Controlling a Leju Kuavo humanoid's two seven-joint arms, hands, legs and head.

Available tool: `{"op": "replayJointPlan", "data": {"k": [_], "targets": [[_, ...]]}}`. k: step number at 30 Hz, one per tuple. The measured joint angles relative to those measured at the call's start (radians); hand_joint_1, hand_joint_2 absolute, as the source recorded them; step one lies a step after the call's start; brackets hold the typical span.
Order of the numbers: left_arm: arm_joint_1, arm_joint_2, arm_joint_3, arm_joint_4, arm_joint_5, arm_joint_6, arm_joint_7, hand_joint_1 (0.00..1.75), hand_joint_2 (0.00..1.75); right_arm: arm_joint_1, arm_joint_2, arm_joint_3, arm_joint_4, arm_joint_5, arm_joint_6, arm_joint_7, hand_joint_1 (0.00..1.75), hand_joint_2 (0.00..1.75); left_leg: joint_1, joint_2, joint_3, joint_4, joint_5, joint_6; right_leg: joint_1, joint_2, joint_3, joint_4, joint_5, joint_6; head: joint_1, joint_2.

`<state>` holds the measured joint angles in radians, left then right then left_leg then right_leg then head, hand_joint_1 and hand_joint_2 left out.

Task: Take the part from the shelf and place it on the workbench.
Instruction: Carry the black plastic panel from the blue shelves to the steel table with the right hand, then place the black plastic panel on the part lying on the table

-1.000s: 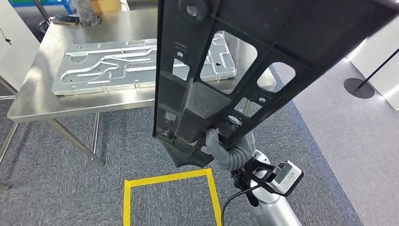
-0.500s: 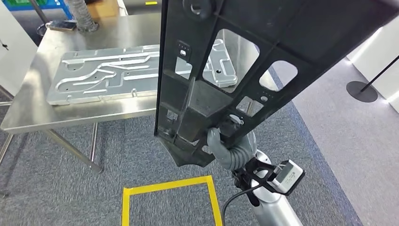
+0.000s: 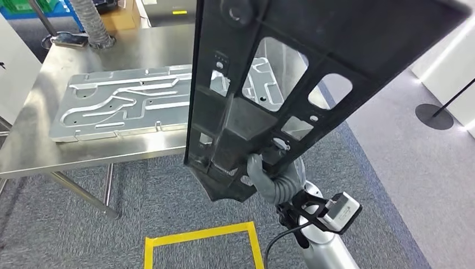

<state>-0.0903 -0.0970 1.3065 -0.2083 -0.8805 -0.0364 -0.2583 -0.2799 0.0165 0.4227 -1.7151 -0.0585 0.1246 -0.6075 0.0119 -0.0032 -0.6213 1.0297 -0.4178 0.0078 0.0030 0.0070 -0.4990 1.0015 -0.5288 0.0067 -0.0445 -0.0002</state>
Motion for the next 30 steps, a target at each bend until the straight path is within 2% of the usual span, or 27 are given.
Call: {"op": "replayJointPlan", "data": {"k": [2, 3, 5, 6, 7, 8, 10, 11, 12, 14, 16, 17, 18, 19, 21, 22, 23, 24, 25, 26, 27, 28, 30], "targets": [[-0.003, 0.000, 0.000, 0.000, 0.000, -0.001, -0.001, 0.00, 1.75, -0.003, 0.000, 0.000, -0.002, 0.002, -0.003, 0.001, 1.75, 1.75, 0.003, -0.001, 0.010, -0.006, -0.006, 0.011, -0.003, -0.002, -0.018, 0.047, -0.026, 0.012, 0.000, 0.000], [-0.003, -0.001, 0.000, 0.000, 0.000, -0.001, -0.002, 0.00, 1.75, -0.004, 0.000, 0.000, -0.002, 0.003, -0.006, 0.002, 1.75, 1.75, 0.004, -0.001, 0.015, -0.008, -0.010, 0.015, -0.006, -0.002, -0.048, 0.101, -0.048, 0.016, 0.000, 0.000], [-0.004, 0.000, 0.000, 0.000, 0.001, -0.002, -0.002, 0.00, 1.75, -0.003, -0.002, 0.000, -0.002, 0.005, -0.011, 0.005, 1.75, 1.75, 0.003, -0.001, 0.023, -0.008, -0.019, 0.020, -0.009, -0.002, -0.139, 0.242, -0.091, 0.023, 0.000, 0.000], [-0.003, 0.000, 0.000, 0.000, 0.002, -0.002, -0.002, 0.00, 1.75, 0.000, -0.004, 0.000, -0.002, 0.004, -0.014, 0.007, 1.75, 1.75, 0.003, -0.001, 0.028, -0.008, -0.025, 0.020, -0.010, -0.002, -0.178, 0.288, -0.093, 0.024, 0.000, 0.000], [-0.003, 0.000, 0.000, 0.000, 0.004, -0.002, -0.002, 0.00, 1.75, 0.003, -0.006, 0.000, -0.004, 0.001, -0.014, 0.009, 1.75, 1.75, 0.002, -0.003, 0.036, -0.008, -0.031, 0.020, -0.010, -0.002, -0.199, 0.297, -0.072, 0.024, 0.000, 0.000], [-0.002, 0.000, 0.000, 0.000, 0.006, -0.003, -0.003, 0.00, 1.75, 0.006, -0.011, -0.001, -0.007, -0.004, -0.012, 0.011, 1.75, 1.75, 0.002, -0.004, 0.046, -0.008, -0.038, 0.020, -0.010, -0.002, -0.200, 0.266, -0.032, 0.021, 0.000, 0.000], [-0.001, 0.000, 0.001, 0.000, 0.009, -0.005, -0.004, 0.00, 1.75, 0.012, -0.023, -0.008, -0.018, -0.014, 0.001, 0.014, 1.75, 1.75, 0.001, -0.007, 0.066, -0.010, -0.054, 0.017, -0.006, -0.002, -0.160, 0.133, 0.067, 0.008, 0.000, 0.000], [-0.002, -0.001, 0.001, 0.000, 0.010, -0.007, -0.004, 0.00, 1.75, 0.015, -0.028, -0.012, -0.025, -0.017, 0.008, 0.017, 1.75, 1.75, 0.000, -0.008, 0.074, -0.010, -0.060, 0.013, -0.002, -0.003, -0.139, 0.075, 0.096, 0.000, 0.000, 0.000], [-0.002, -0.002, 0.002, 0.000, 0.010, -0.008, -0.004, 0.00, 1.75, 0.018, -0.032, -0.018, -0.032, -0.019, 0.014, 0.019, 1.75, 1.75, -0.001, -0.009, 0.078, -0.011, -0.066, 0.008, 0.002, -0.003, -0.127, 0.038, 0.109, -0.006, 0.000, 0.000], [-0.002, -0.002, 0.002, 0.000, 0.010, -0.010, -0.005, 0.00, 1.75, 0.025, -0.039, -0.029, -0.043, -0.017, 0.020, 0.023, 1.75, 1.75, -0.001, -0.007, 0.084, -0.018, -0.073, -0.004, 0.007, -0.003, -0.119, 0.018, 0.102, -0.015, 0.000, 0.000], [-0.004, -0.001, 0.003, 0.000, 0.011, -0.010, -0.006, 0.00, 1.75, 0.028, -0.043, -0.038, -0.052, -0.011, 0.021, 0.026, 1.75, 1.75, -0.002, -0.003, 0.092, -0.018, -0.082, -0.014, 0.002, -0.001, -0.107, 0.005, 0.098, -0.022, 0.000, 0.000], [-0.005, -0.001, 0.003, 0.000, 0.012, -0.010, -0.007, 0.00, 1.75, 0.027, -0.044, -0.042, -0.055, -0.005, 0.020, 0.027, 1.75, 1.75, -0.002, -0.002, 0.087, 0.002, -0.095, -0.018, -0.002, -0.001, -0.098, -0.003, 0.097, -0.026, 0.000, 0.000], [-0.006, -0.001, 0.003, 0.000, 0.013, -0.011, -0.008, 0.00, 1.75, 0.025, -0.044, -0.046, -0.057, 0.003, 0.018, 0.029, 1.75, 1.75, -0.002, -0.002, 0.069, 0.045, -0.116, -0.022, -0.006, -0.002, -0.088, -0.009, 0.095, -0.031, 0.000, 0.000], [-0.005, -0.001, 0.003, 0.000, 0.014, -0.012, -0.008, 0.00, 1.75, 0.021, -0.044, -0.052, -0.057, 0.012, 0.015, 0.033, 1.75, 1.75, -0.001, -0.002, 0.037, 0.108, -0.143, -0.025, -0.005, -0.002, -0.081, -0.012, 0.091, -0.034, 0.000, 0.000], [-0.003, -0.001, 0.003, 0.000, 0.016, -0.013, -0.009, 0.00, 1.75, 0.012, -0.045, -0.072, -0.053, 0.029, 0.008, 0.048, 1.75, 1.75, 0.000, -0.002, -0.046, 0.245, -0.186, -0.030, -0.004, -0.003, -0.072, -0.011, 0.082, -0.038, 0.000, 0.000], [-0.002, -0.001, 0.003, 0.000, 0.017, -0.013, -0.010, 0.00, 1.75, 0.004, -0.045, -0.085, -0.048, 0.037, 0.004, 0.057, 1.75, 1.75, 0.001, -0.002, -0.073, 0.277, -0.182, -0.031, -0.004, -0.003, -0.067, -0.011, 0.077, -0.038, 0.000, 0.000], [-0.001, 0.000, 0.004, 0.000, 0.018, -0.013, -0.011, 0.00, 1.75, -0.006, -0.046, -0.100, -0.040, 0.048, -0.002, 0.068, 1.75, 1.75, 0.001, -0.002, -0.082, 0.270, -0.157, -0.031, -0.004, -0.002, -0.060, -0.010, 0.071, -0.037, 0.000, 0.000], [-0.001, 0.000, 0.004, 0.000, 0.018, -0.014, -0.013, 0.00, 1.75, -0.020, -0.047, -0.117, -0.030, 0.062, -0.009, 0.080, 1.75, 1.75, 0.001, -0.002, -0.070, 0.222, -0.113, -0.030, -0.004, -0.002, -0.053, -0.009, 0.065, -0.035, 0.000, 0.000], [-0.001, 0.000, 0.004, 0.000, 0.018, -0.014, -0.014, 0.00, 1.75, -0.038, -0.049, -0.132, -0.017, 0.080, -0.018, 0.092, 1.75, 1.75, 0.001, -0.001, -0.045, 0.149, -0.064, -0.027, -0.004, -0.001, -0.045, -0.007, 0.058, -0.032, 0.000, 0.000], [-0.002, 0.000, 0.004, 0.000, 0.018, -0.015, -0.015, 0.00, 1.75, -0.058, -0.051, -0.148, 0.001, 0.105, -0.033, 0.105, 1.75, 1.75, -0.001, 0.001, -0.016, 0.077, -0.030, -0.024, -0.002, 0.000, -0.039, -0.005, 0.051, -0.028, 0.000, 0.000], [-0.002, 0.001, 0.004, 0.000, 0.017, -0.016, -0.016, 0.00, 1.75, -0.081, -0.055, -0.161, 0.022, 0.133, -0.050, 0.119, 1.75, 1.75, -0.002, 0.001, 0.004, 0.025, -0.010, -0.019, 0.000, 0.001, -0.036, -0.003, 0.045, -0.023, 0.000, 0.000], [-0.003, 0.001, 0.004, 0.000, 0.017, -0.017, -0.017, 0.00, 1.75, -0.107, -0.061, -0.174, 0.049, 0.167, -0.071, 0.132, 1.75, 1.75, -0.003, 0.001, 0.015, -0.003, -0.004, -0.014, 0.002, 0.002, -0.035, -0.001, 0.041, -0.018, 0.000, 0.000], [-0.003, 0.001, 0.004, 0.000, 0.015, -0.018, -0.018, 0.00, 1.75, -0.169, -0.075, -0.191, 0.124, 0.267, -0.128, 0.161, 1.75, 1.75, -0.005, 0.000, 0.017, -0.012, -0.010, -0.002, 0.002, 0.003, -0.036, -0.002, 0.037, -0.008, 0.000, 0.000]]}}
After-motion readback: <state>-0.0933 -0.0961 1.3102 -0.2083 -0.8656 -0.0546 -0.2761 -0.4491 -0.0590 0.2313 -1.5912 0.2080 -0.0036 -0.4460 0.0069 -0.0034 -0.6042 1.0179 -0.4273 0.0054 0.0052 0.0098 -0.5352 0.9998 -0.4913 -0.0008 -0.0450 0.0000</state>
